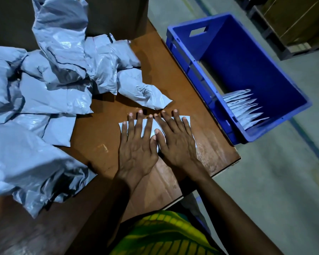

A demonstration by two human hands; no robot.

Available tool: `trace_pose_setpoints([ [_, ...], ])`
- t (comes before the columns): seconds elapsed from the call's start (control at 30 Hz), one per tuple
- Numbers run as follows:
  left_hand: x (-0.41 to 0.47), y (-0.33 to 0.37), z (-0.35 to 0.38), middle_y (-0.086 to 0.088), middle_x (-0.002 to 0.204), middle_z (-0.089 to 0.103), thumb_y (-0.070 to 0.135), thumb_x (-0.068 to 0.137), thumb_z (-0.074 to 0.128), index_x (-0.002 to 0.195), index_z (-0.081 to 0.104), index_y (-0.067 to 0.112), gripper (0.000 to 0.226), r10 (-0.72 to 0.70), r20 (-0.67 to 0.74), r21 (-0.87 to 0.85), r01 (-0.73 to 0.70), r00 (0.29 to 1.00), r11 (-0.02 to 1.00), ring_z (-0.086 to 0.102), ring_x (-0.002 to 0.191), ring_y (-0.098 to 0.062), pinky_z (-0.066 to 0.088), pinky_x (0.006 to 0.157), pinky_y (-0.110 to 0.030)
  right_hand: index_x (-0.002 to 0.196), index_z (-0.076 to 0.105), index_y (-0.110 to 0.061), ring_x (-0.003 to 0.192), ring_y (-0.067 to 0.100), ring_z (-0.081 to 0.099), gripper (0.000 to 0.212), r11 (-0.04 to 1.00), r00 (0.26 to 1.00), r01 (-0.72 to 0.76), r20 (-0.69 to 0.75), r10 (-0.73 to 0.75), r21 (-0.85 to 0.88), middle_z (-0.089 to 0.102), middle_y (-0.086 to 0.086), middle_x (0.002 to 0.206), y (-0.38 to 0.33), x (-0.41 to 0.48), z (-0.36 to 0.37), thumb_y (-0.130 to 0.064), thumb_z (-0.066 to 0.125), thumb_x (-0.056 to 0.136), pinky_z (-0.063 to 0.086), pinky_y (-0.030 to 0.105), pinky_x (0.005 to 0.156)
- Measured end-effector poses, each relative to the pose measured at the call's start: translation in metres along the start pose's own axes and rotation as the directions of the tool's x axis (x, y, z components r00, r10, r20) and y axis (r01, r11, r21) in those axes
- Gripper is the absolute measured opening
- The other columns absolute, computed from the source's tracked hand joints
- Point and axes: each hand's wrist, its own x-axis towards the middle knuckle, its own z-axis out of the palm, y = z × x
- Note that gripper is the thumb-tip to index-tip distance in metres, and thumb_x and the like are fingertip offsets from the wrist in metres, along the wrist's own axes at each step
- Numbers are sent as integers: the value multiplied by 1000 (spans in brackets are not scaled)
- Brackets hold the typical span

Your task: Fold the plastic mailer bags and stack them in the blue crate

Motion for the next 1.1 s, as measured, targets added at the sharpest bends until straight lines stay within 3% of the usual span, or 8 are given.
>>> trace_pose_setpoints([
  [0.2, -18, -1, -3, -10, 174, 4, 42, 108, 25, 166, 16, 25, 62, -19, 24, -17, 19, 1000, 1000, -3, 160, -32, 10, 128, -53, 163, 33, -32, 162, 20, 1, 52, 999, 1000, -7, 10, 7, 40, 24, -5, 172, -2, -20, -3, -44, 37, 112, 12, 49, 130],
  [0.5, -9, -8, 1, -18, 173, 2, 47, 107, 24, 166, 16, 28, 62, -18, 36, -15, 18, 999, 1000, -2, 159, -39, 11, 127, -57, 161, 35, -37, 162, 22, 5, 53, 998, 999, -48, 4, 48, -51, 24, -3, 172, -5, -16, -4, -51, 29, 111, 13, 47, 129],
  [0.63, -26, -18, -2, -13, 174, 2, 53, 107, 21, 167, 10, 29, 65, -12, 31, -61, 14, 999, 998, -2, 160, -33, 9, 129, -54, 162, 31, -39, 162, 16, -1, 55, 999, 999, -40, 24, 40, -16, 16, -8, 174, -1, -29, -7, -57, 28, 110, 7, 43, 131],
  [0.8, -69, -35, -10, -8, 174, 6, 48, 108, 34, 166, 14, 18, 69, 29, 3, -9, -29, 1000, 1000, 0, 161, -25, 11, 129, -53, 162, 30, -41, 161, 12, -5, 57, 997, 995, -66, 75, 64, 27, 12, -11, 174, -5, -27, -13, -61, 23, 109, 1, 43, 131],
  [0.87, -87, -37, -14, -10, 172, 15, 45, 107, 33, 164, 22, 9, 68, -1, -18, 0, 1, 1000, 1000, 6, 161, -24, 14, 128, -54, 160, 38, -35, 161, 12, 2, 54, 998, 999, 16, 29, -17, 64, 24, -8, 172, -15, -20, -16, -54, 26, 111, 6, 47, 130],
  [0.93, -99, -35, -16, -12, 169, 26, 42, 107, 30, 160, 33, 4, 65, -33, -43, 12, 34, 998, 999, 13, 160, -26, 17, 127, -55, 158, 43, -30, 160, 12, 11, 48, 973, 977, 209, 19, -212, 99, 32, -7, 169, -31, -10, -16, -43, 32, 113, 11, 46, 130],
  [1.03, -104, -37, -16, -14, 164, 36, 36, 106, 29, 155, 42, 3, 61, -7, -74, 50, 10, 997, 999, 20, 158, -29, 21, 125, -57, 157, 45, -28, 160, 16, 14, 45, 887, 879, 460, 119, -462, 42, 35, -5, 167, -54, 14, -4, -37, 35, 114, 14, 45, 129],
  [1.1, -104, -42, -12, -14, 164, 37, 34, 107, 28, 155, 43, 3, 59, 22, -98, 63, -16, 995, 998, 21, 158, -31, 21, 125, -58, 157, 44, -29, 160, 19, 18, 47, 864, 853, 503, 176, -491, -32, 37, -5, 167, -62, 29, 9, -39, 32, 113, 19, 48, 127],
])
